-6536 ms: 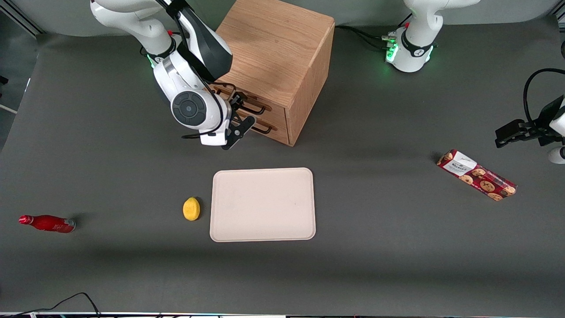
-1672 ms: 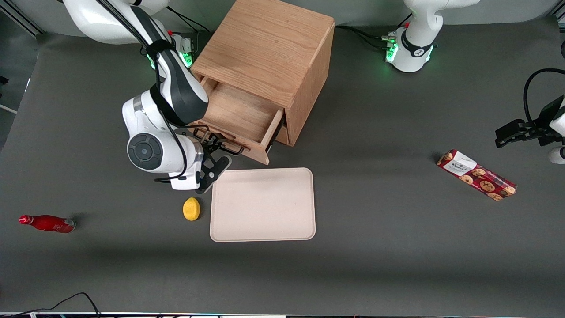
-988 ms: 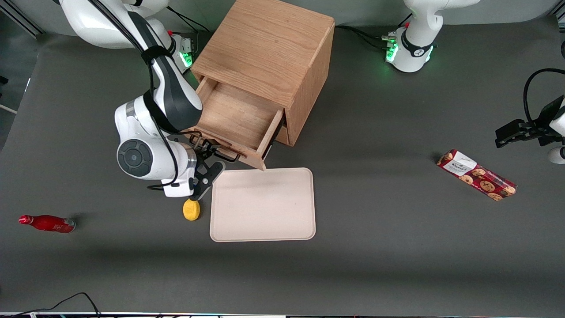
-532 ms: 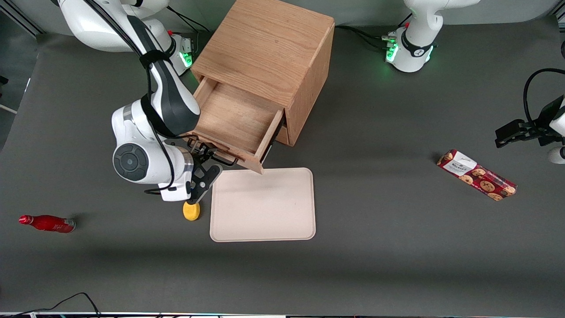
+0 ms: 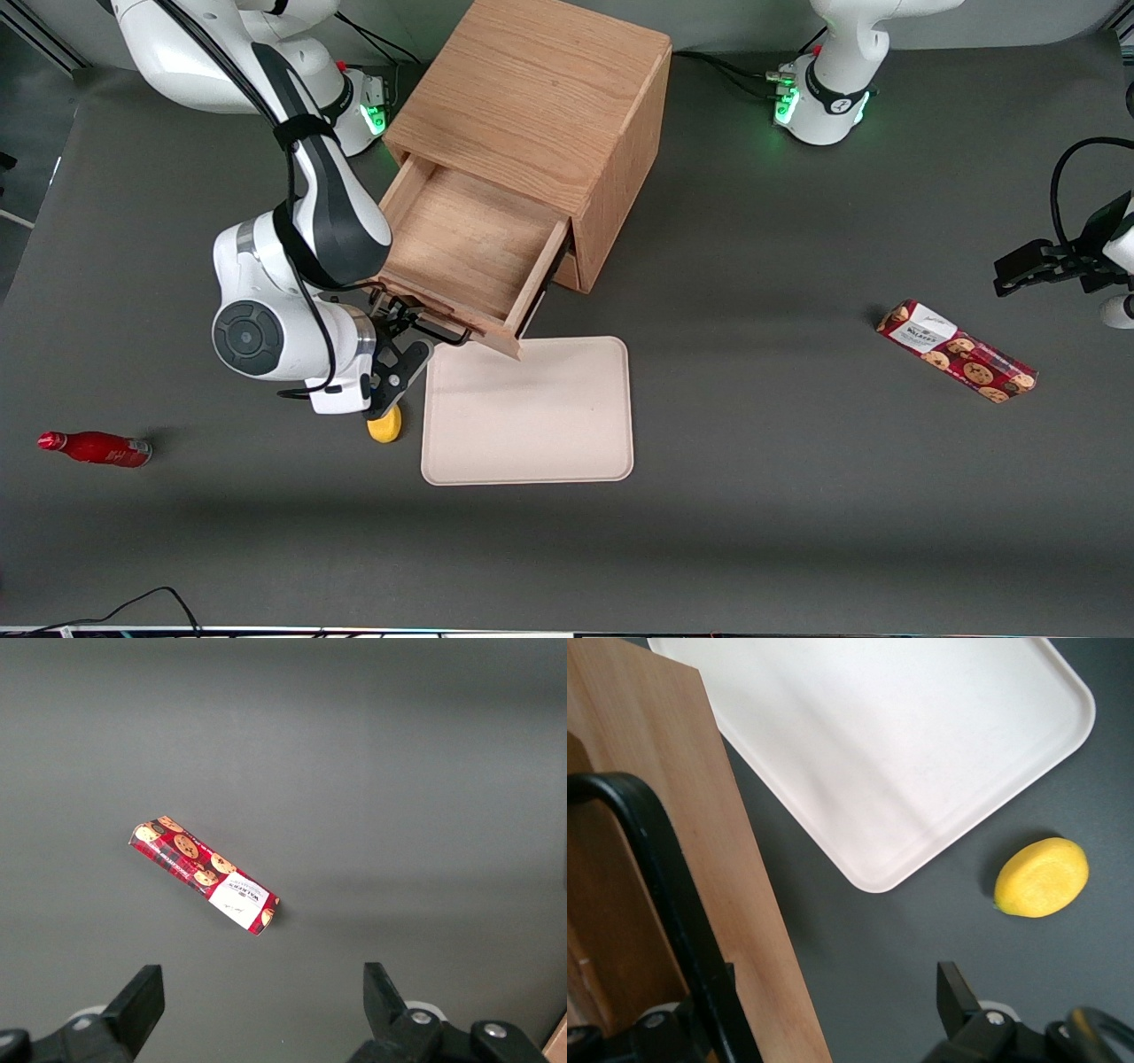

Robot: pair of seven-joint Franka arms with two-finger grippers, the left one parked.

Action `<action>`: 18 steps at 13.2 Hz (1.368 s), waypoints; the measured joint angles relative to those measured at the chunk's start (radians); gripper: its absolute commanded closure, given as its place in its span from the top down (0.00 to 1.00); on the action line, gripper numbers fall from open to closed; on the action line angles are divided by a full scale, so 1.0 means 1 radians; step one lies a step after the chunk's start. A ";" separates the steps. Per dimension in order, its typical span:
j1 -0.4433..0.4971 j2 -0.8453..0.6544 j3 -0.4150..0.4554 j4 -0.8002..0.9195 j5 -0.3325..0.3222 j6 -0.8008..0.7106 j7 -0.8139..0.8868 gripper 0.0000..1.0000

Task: Open upper drawer
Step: 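Keep pulling the drawer further out with the right gripper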

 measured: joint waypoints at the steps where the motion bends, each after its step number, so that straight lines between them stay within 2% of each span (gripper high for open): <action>1: 0.000 0.003 -0.004 0.005 0.000 0.000 -0.002 1.00; 18: 0.000 0.057 -0.060 0.070 0.000 0.000 -0.079 1.00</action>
